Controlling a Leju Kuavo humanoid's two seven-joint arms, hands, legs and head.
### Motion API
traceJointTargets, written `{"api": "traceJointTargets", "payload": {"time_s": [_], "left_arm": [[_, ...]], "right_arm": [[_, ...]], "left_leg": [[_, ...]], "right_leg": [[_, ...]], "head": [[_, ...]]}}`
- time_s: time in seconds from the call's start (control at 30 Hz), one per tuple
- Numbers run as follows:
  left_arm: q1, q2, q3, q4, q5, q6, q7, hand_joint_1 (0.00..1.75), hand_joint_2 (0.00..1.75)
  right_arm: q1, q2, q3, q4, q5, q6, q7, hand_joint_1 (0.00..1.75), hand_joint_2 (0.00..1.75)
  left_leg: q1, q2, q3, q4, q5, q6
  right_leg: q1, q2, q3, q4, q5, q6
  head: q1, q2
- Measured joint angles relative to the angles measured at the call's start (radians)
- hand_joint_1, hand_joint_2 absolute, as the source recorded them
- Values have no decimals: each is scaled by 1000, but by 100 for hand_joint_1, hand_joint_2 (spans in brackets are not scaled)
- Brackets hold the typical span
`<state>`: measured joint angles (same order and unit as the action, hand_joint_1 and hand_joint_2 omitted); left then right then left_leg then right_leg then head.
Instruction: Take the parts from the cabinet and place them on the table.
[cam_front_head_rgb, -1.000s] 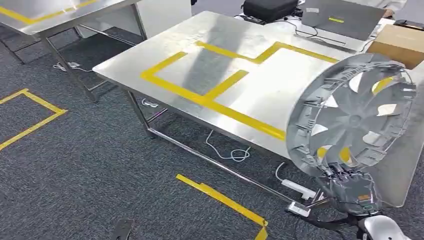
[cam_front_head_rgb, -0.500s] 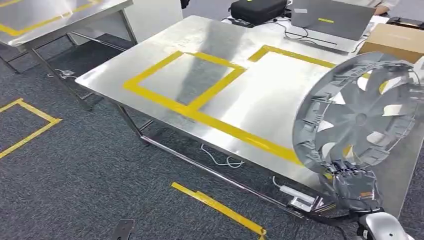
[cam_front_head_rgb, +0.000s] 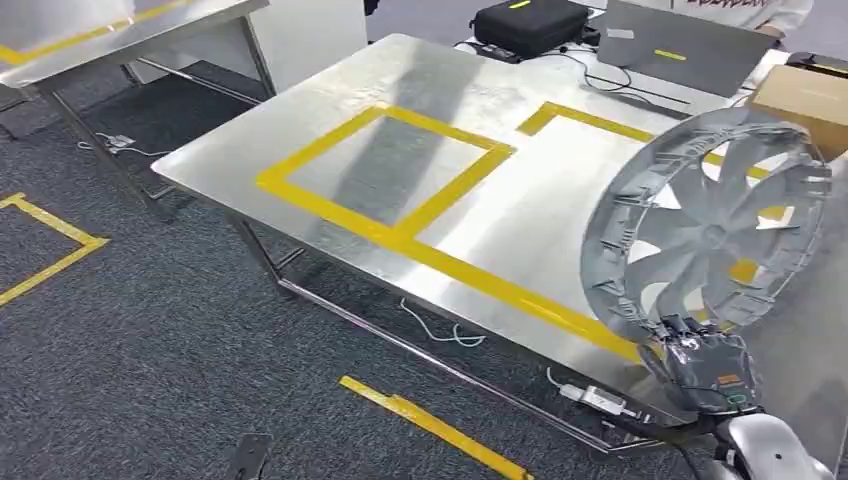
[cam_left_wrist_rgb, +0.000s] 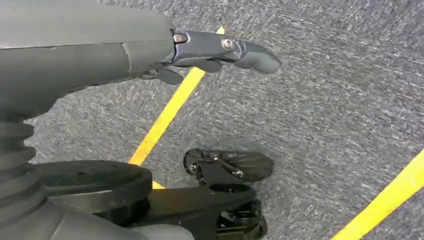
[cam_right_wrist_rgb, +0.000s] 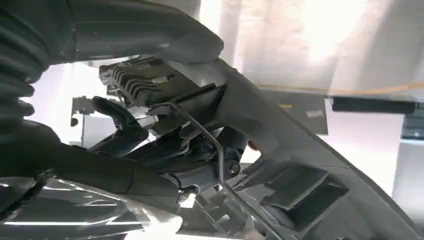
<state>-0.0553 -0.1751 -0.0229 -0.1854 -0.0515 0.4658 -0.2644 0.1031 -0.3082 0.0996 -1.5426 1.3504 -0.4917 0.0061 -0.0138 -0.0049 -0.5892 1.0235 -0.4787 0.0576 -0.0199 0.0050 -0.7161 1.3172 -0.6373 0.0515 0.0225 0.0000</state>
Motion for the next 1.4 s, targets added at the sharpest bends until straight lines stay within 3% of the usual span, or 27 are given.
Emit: {"api": "traceJointTargets", "payload": {"time_s": [0.03, 0.1, 0.17, 0.27, 0.33, 0.37, 0.43, 0.47, 0.5, 0.53, 0.6, 0.63, 0.67, 0.7, 0.73, 0.83, 0.87, 0.97, 1.0, 1.03, 1.07, 1.13, 1.17, 1.23, 1.3, 1.37, 1.4], "left_arm": [[1, 0, 0, 0, 0, 0, 2, 0, 175], [1, 4, 0, 0, 10, -11, 3, 0, 175], [1, 12, 3, 0, 13, -19, 3, 0, 175], [5, 22, 8, 0, 19, -26, 5, 0, 175], [5, 31, 8, 0, 19, -25, 5, 0, 175], [4, 33, 8, 0, 18, -25, 5, 0, 175], [6, 39, 8, 0, 16, -28, 6, 0, 175], [8, 43, 9, 0, 16, -32, 9, 0, 175], [10, 45, 9, 0, 16, -40, 9, 0, 175], [11, 48, 9, 0, 15, -48, 9, 0, 175], [11, 54, 9, 0, 7, -60, 3, 0, 175], [11, 55, 9, 0, 5, -62, -1, 0, 175], [10, 51, 9, 0, 3, -64, -7, 0, 175], [8, 55, 9, 0, 2, -66, -18, 0, 175], [11, 55, 9, 0, 3, -68, -26, 0, 175], [15, 56, 9, 0, 2, -60, -38, 0, 175], [12, 56, 9, 0, 0, -55, -39, 0, 175], [10, 56, 9, 0, -2, -40, -39, 0, 175], [11, 56, 9, 0, -2, -37, -38, 0, 175], [11, 56, 9, 0, -2, -37, -37, 0, 175], [11, 56, 9, 0, -2, -35, -37, 0, 0], [9, 55, 9, 0, -3, -25, -37, 0, 0], [7, 53, 9, 0, -3, -23, -37, 0, 0], [6, 53, 9, 0, -5, -19, -32, 0, 0], [6, 52, 10, 0, -4, -19, -29, 0, 0], [4, 52, 14, 0, 0, -19, -26, 0, 0], [3, 52, 15, 0, 1, -19, -24, 0, 0]], "right_arm": [[-5, 0, -4, 10, -15, 9, -9, 175, 175], [-32, -13, -7, 46, -59, 34, -46, 175, 175], [-73, -24, -7, 83, -80, 56, -73, 175, 175], [-114, -34, -7, 120, -98, 66, -88, 175, 175], [-129, -35, -6, 136, -100, 69, -88, 175, 175], [-137, -35, -6, 146, -103, 71, -89, 175, 175], [-159, -35, -2, 176, -116, 82, -101, 175, 175], [-171, -35, 0, 195, -120, 89, -108, 175, 175], [-184, -35, 2, 219, -125, 95, -111, 175, 175], [-196, -35, 3, 244, -132, 100, -117, 175, 175], [-228, -39, 6, 293, -142, 106, -130, 175, 175], [-241, -41, 7, 312, -145, 108, -136, 175, 175], [-248, -48, 8, 326, -151, 108, -143, 175, 175], [-255, -51, 8, 343, -159, 107, -147, 175, 175], [-259, -56, 8, 355, -164, 107, -151, 0, 0], [-255, -70, 11, 375, -182, 109, -182, 0, 0], [-252, -74, 15, 377, -188, 113, -195, 0, 0], [-237, -86, 24, 381, -205, 122, -216, 0, 0], [-238, -88, 27, 381, -208, 123, -216, 0, 0], [-237, -91, 27, 383, -211, 124, -215, 0, 0], [-238, -95, 28, 383, -212, 124, -217, 0, 0], [-240, -99, 30, 382, -214, 122, -225, 0, 0], [-241, -105, 32, 382, -214, 121, -228, 0, 0], [-236, -108, 35, 380, -213, 116, -230, 0, 0], [-230, -112, 39, 380, -211, 113, -229, 0, 0], [-227, -113, 43, 379, -205, 110, -229, 0, 0], [-225, -113, 46, 379, -203, 108, -227, 0, 0]], "left_leg": [[0, -2, 8, 0, -5, -1], [-1, -4, 27, 0, -18, -5], [-6, -2, 27, 4, -25, -13], [-2, 2, 25, -1, -23, -25], [-2, 1, 20, 17, -44, -39], [1, 1, -1, 67, -75, -46], [10, 1, -77, 223, -143, -56], [14, 1, -108, 284, -159, -61], [17, 1, -120, 302, -150, -65], [22, 1, -110, 273, -118, -70], [31, 1, -39, 113, -20, -81], [38, 1, -5, 36, 8, -88], [29, -2, 7, 16, -11, -91], [30, -2, 4, 17, -12, -70], [29, -2, 2, 15, -13, -66], [31, 1, 6, 9, -8, -39], [30, 1, 6, 9, -8, -31], [20, 1, 4, 10, -10, -19], [16, 1, 6, 10, -10, -18], [14, 1, 8, 10, -11, -16], [11, 0, 11, 10, -12, -16], [9, 0, 16, 10, -15, -16], [4, 0, 15, 11, -17, -20], [6, 1, 11, 12, -16, -29], [9, 2, 14, 8, -15, -41], [9, 1, 5, 41, -46, -53], [12, 1, -22, 101, -85, -58]], "right_leg": [[0, 0, 6, -39, 43, -2], [3, 0, 71, -221, 166, -14], [12, -4, 110, -286, 166, -26], [16, -2, 112, -296, 156, -35], [5, -6, 127, -317, 163, -44], [4, -9, 131, -319, 162, -49], [4, -9, 132, -319, 161, -51], [4, -9, 132, -319, 160, -51], [2, -8, 134, -319, 159, -51], [-1, -8, 137, -318, 158, -48], [-10, -6, 143, -315, 152, -38], [-12, -6, 145, -310, 148, -30], [-7, -5, 140, -304, 144, -20], [-5, -5, 137, -305, 146, -13], [-6, -6, 139, -306, 147, -10], [-11, -6, 133, -302, 136, 4], [-10, -7, 111, -259, 107, 3], [-8, -6, -6, -21, 12, 3], [-7, -6, -25, 11, 12, 0], [-5, -6, -17, -8, 36, -5], [-2, -6, 11, -66, 74, -11], [7, -7, 99, -244, 154, -31], [13, -9, 123, -287, 141, -40], [16, -8, 132, -298, 144, -32], [17, -6, 134, -304, 148, -38], [8, -7, 144, -320, 157, -46], [8, -8, 144, -320, 157, -49]], "head": [[-1, 0], [0, 0], [-2, 0], [-2, 0], [-4, 0], [-9, 0], [-9, 0], [-8, 0], [-9, 0], [-8, 0], [-8, 0], [-10, 0], [-17, 0], [-18, 0], [-14, 0], [-13, 0], [-12, 0], [-10, 0], [-11, 0], [-10, 0], [-11, 0], [-10, 0], [-12, 0], [-11, 0], [-11, 0], [-15, 0], [-19, 0]]}}
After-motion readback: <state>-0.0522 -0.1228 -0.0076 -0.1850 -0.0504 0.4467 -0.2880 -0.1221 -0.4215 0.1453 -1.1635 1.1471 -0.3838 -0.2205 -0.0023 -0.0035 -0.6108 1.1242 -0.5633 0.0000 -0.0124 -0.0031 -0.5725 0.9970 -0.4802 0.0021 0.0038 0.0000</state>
